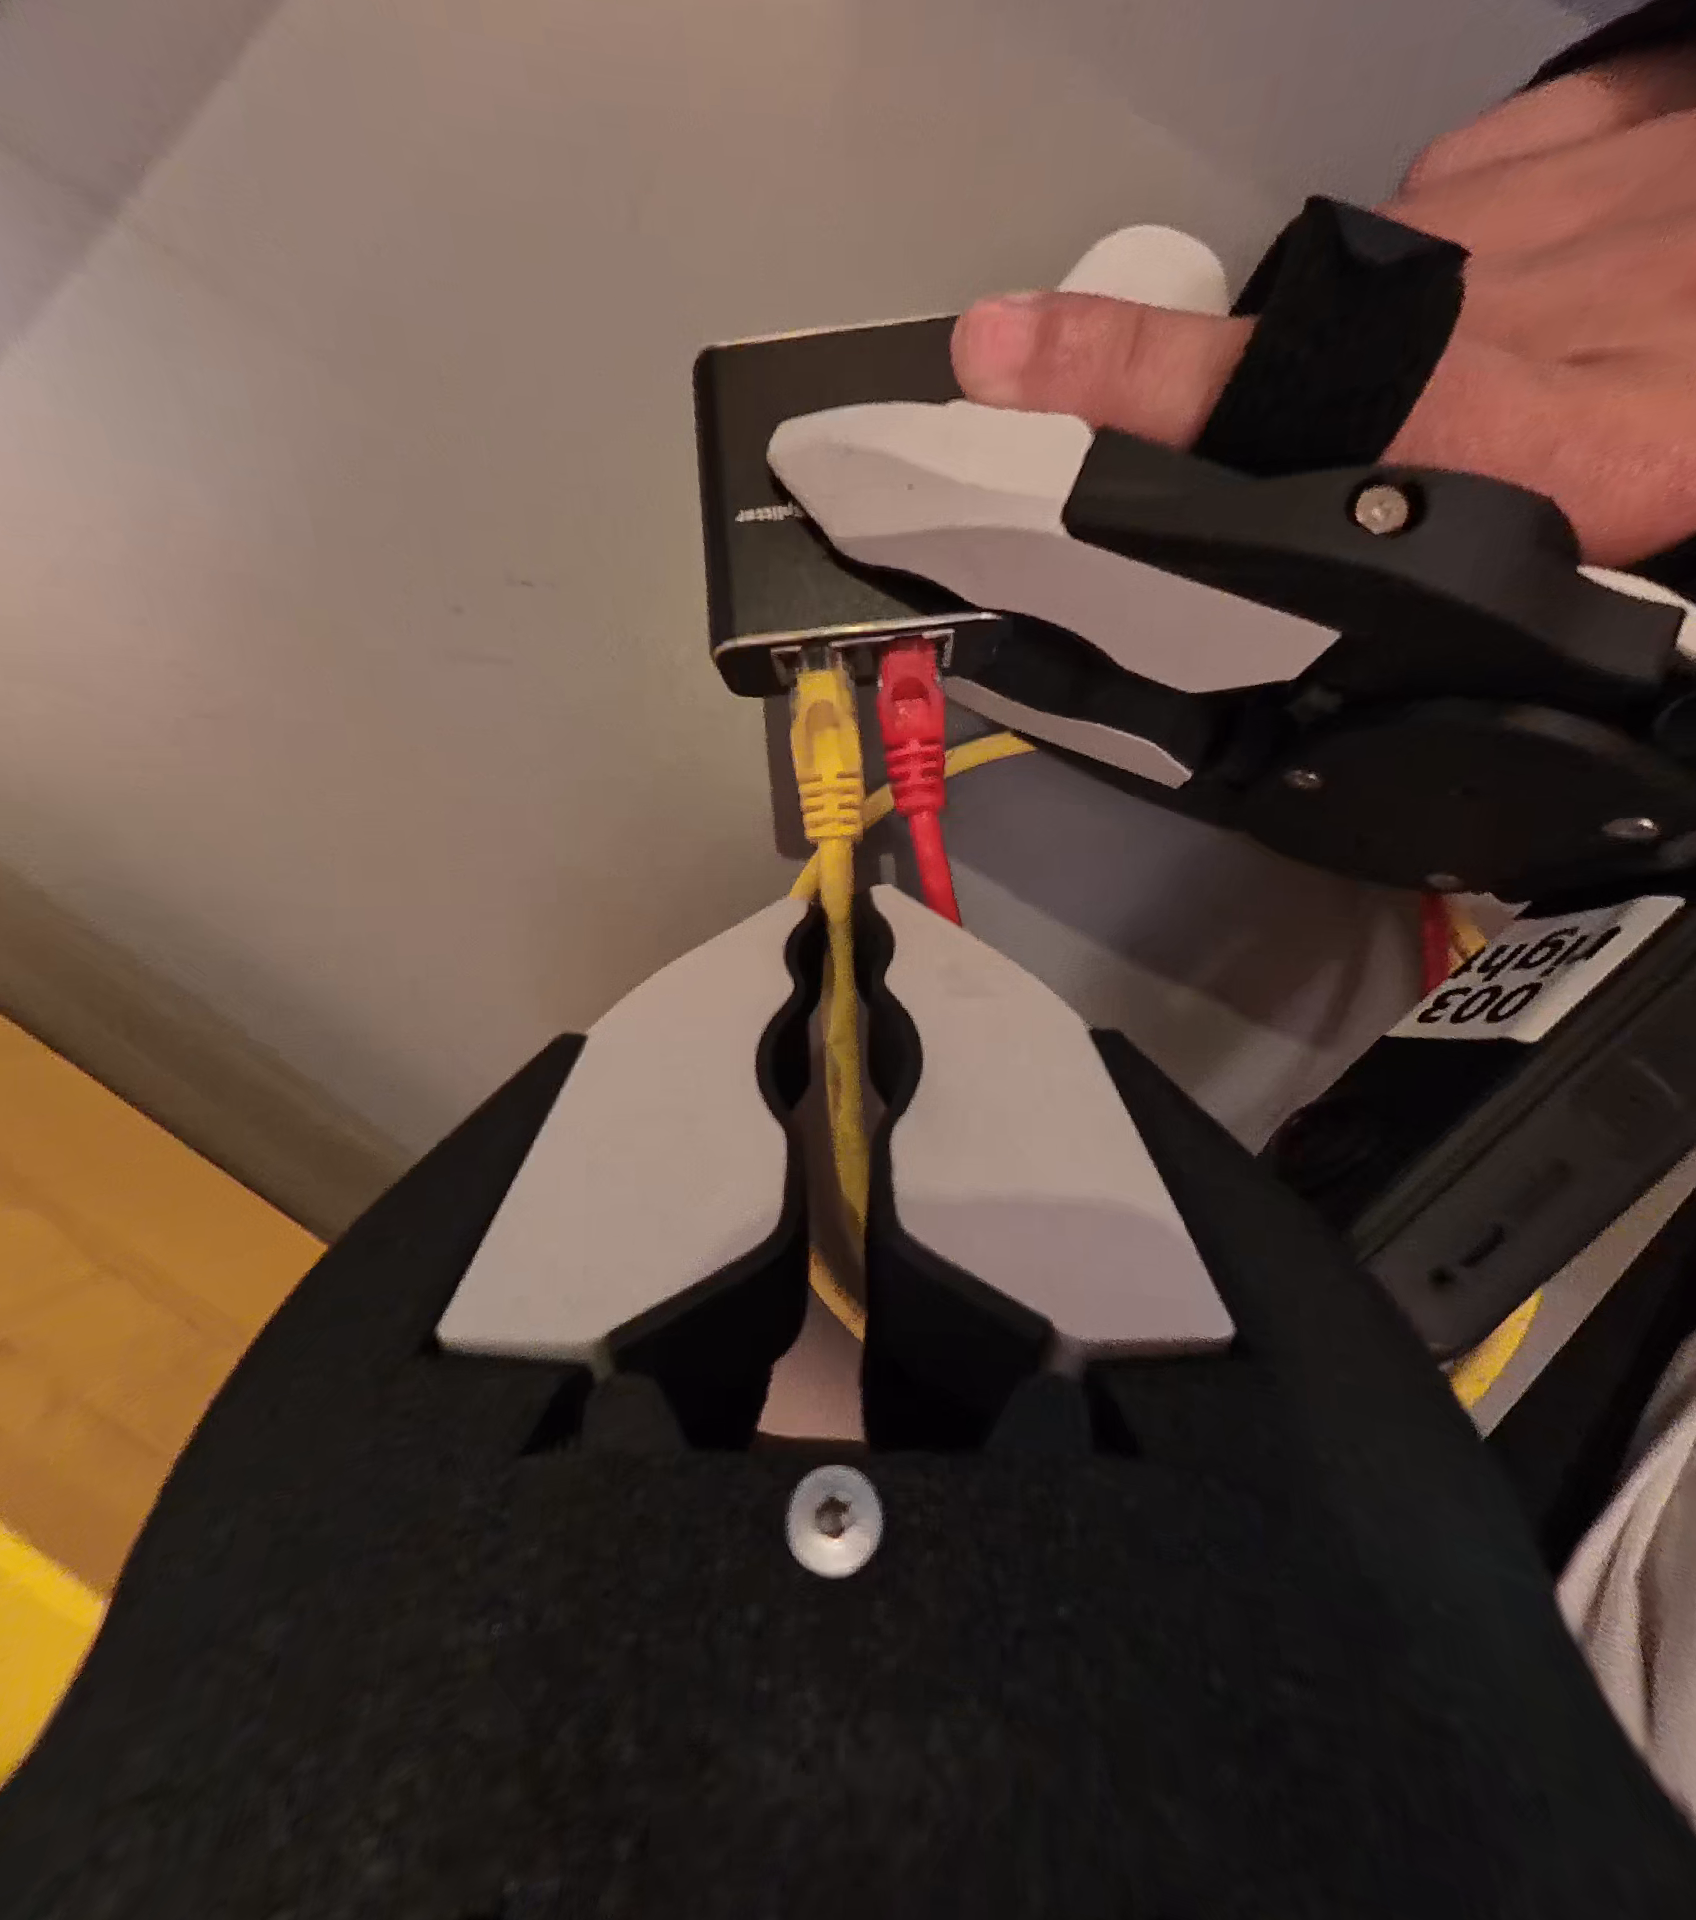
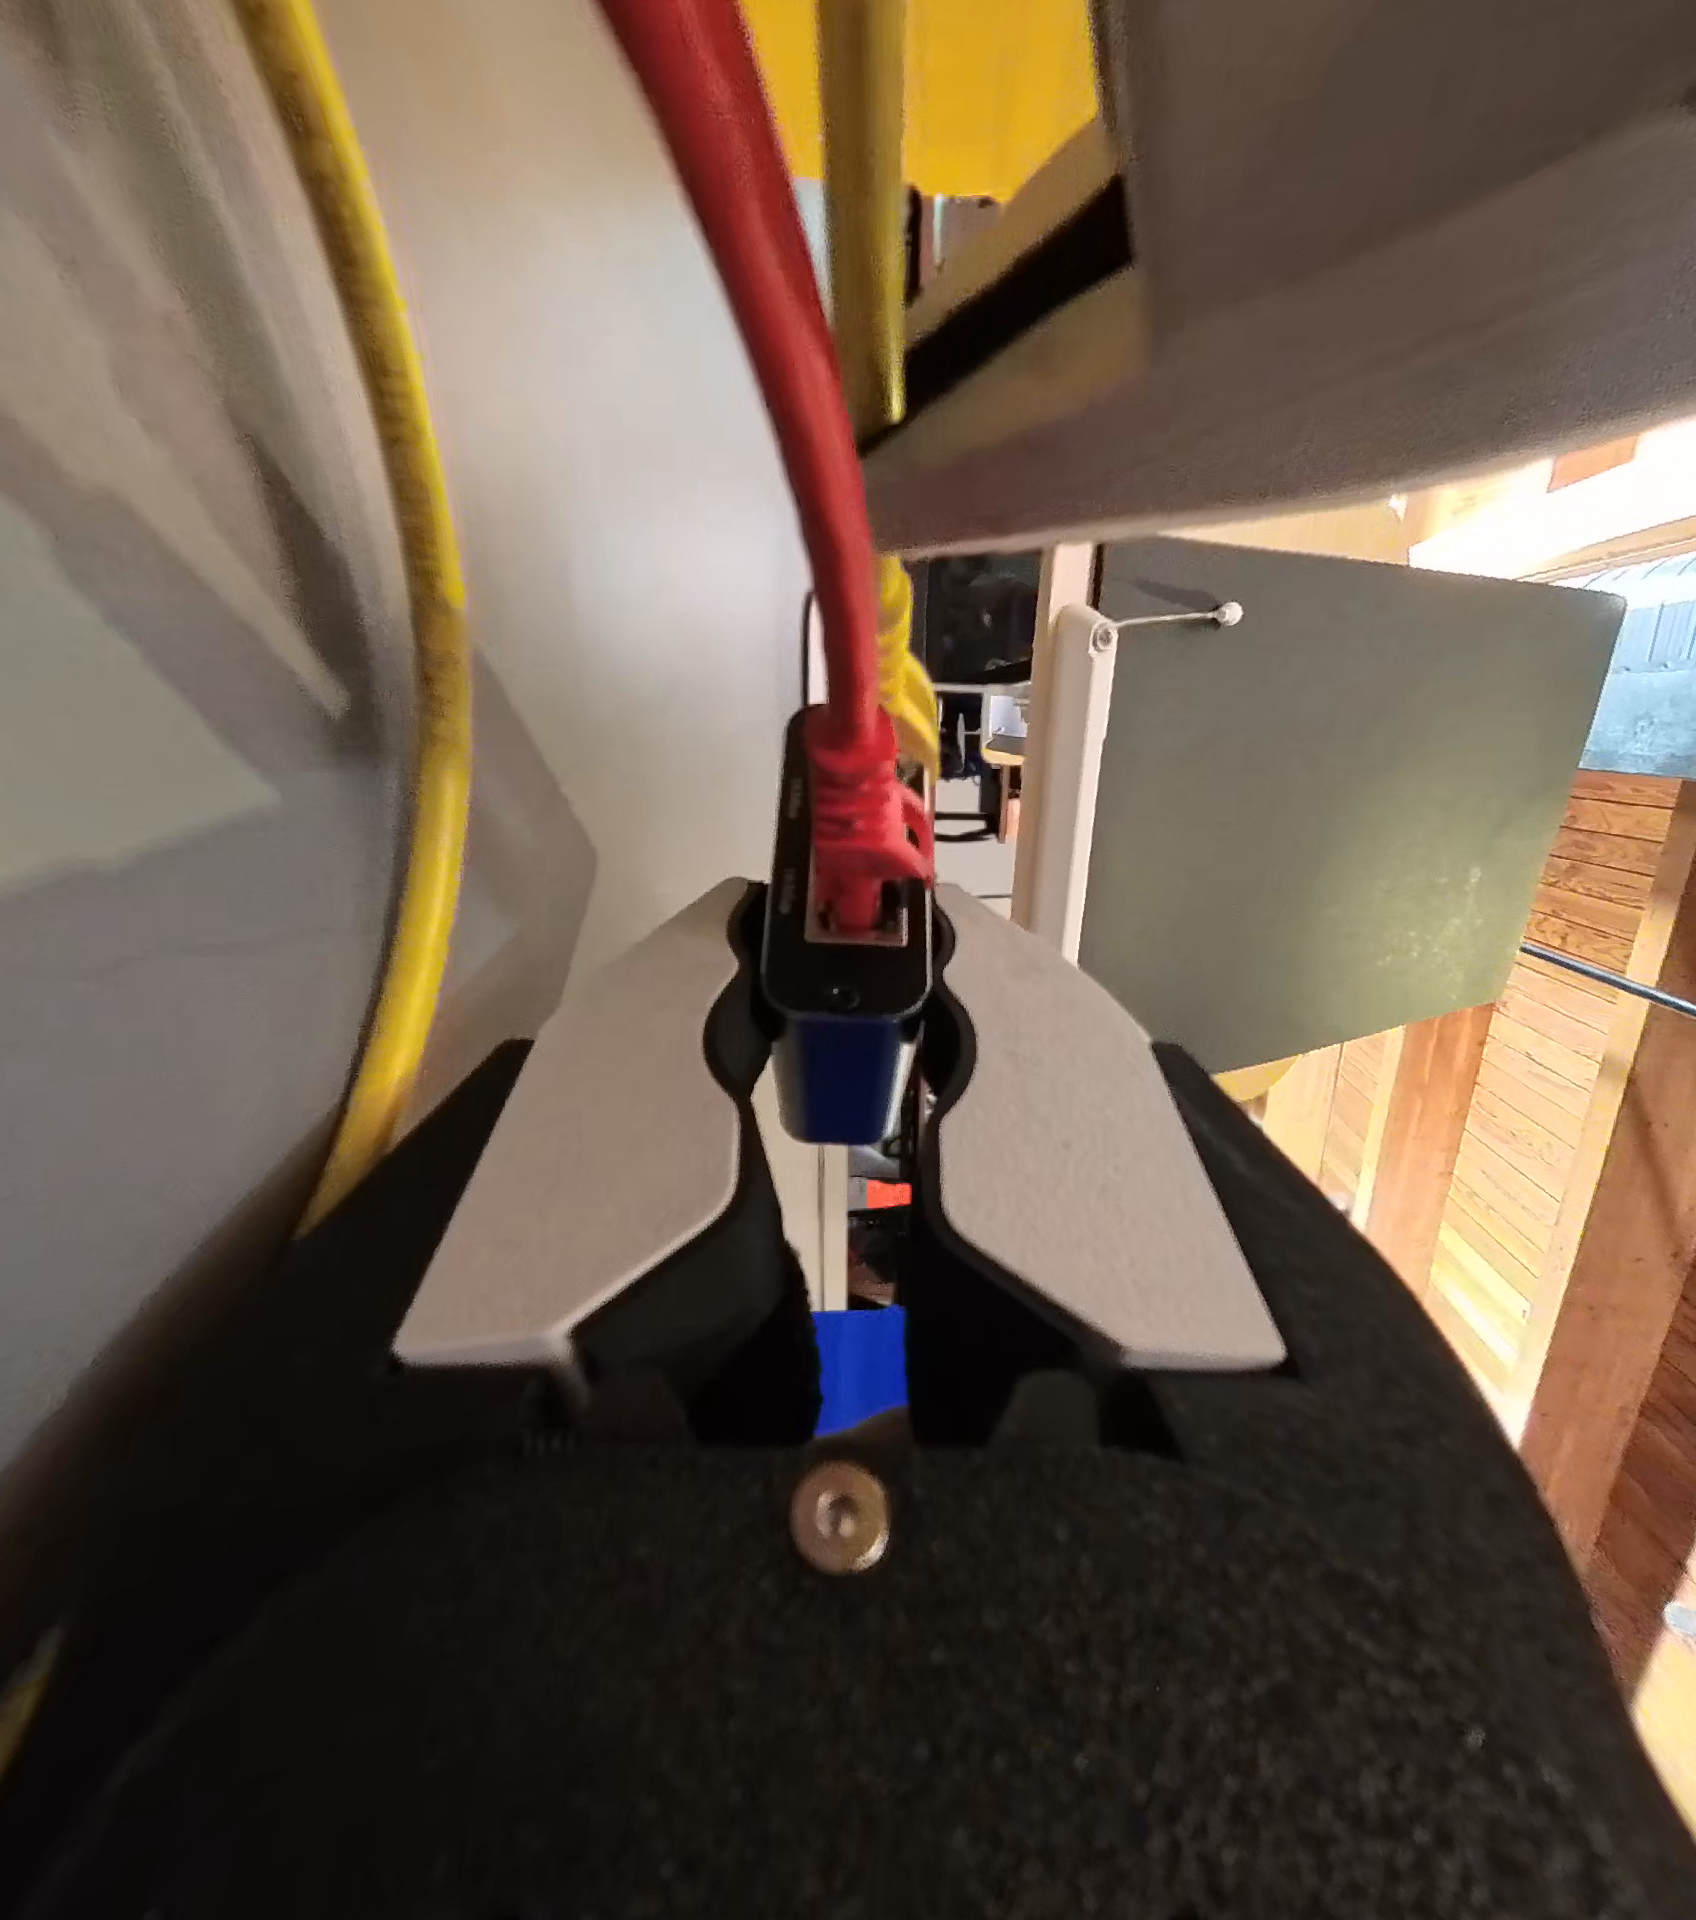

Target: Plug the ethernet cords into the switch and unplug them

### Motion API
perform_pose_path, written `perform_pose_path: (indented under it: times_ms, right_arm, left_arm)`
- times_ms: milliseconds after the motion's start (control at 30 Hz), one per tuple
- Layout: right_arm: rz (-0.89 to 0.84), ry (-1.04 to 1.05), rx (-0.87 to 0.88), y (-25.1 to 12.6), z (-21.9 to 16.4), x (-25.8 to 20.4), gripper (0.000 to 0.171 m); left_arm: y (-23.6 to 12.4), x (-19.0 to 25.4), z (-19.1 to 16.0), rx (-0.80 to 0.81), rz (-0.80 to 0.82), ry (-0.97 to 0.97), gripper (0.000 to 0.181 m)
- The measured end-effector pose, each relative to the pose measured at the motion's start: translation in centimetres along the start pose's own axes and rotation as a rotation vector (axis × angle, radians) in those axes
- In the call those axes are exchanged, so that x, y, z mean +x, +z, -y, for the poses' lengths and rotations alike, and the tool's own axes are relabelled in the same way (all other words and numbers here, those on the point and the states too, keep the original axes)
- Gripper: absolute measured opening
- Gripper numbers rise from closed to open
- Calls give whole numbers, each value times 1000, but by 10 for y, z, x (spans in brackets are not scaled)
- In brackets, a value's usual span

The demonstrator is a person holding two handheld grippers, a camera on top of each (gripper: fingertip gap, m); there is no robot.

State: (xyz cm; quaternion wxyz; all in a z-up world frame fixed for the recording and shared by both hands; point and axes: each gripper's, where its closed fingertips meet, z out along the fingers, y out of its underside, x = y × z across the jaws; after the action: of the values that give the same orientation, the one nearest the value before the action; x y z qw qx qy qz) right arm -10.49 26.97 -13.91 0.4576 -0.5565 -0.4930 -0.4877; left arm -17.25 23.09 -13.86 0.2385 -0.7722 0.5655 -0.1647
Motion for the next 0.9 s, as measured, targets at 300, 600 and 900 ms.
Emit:
perform_pose_path:
  times_ms: [300, 600, 900]
  right_arm:
    - [-9, 185, 125, -5, -7, 12, 26]
    - [-12, 170, 166, -5, 0, 8, 26]
    - [28, 188, 188, -5, -1, 0, 26]
  left_arm:
    - [-4, 1, 17, 168, 43, 165, 5]
    - [4, 3, 12, 170, 2, 163, 7]
    - [4, 11, 20, 165, 42, 179, 4]
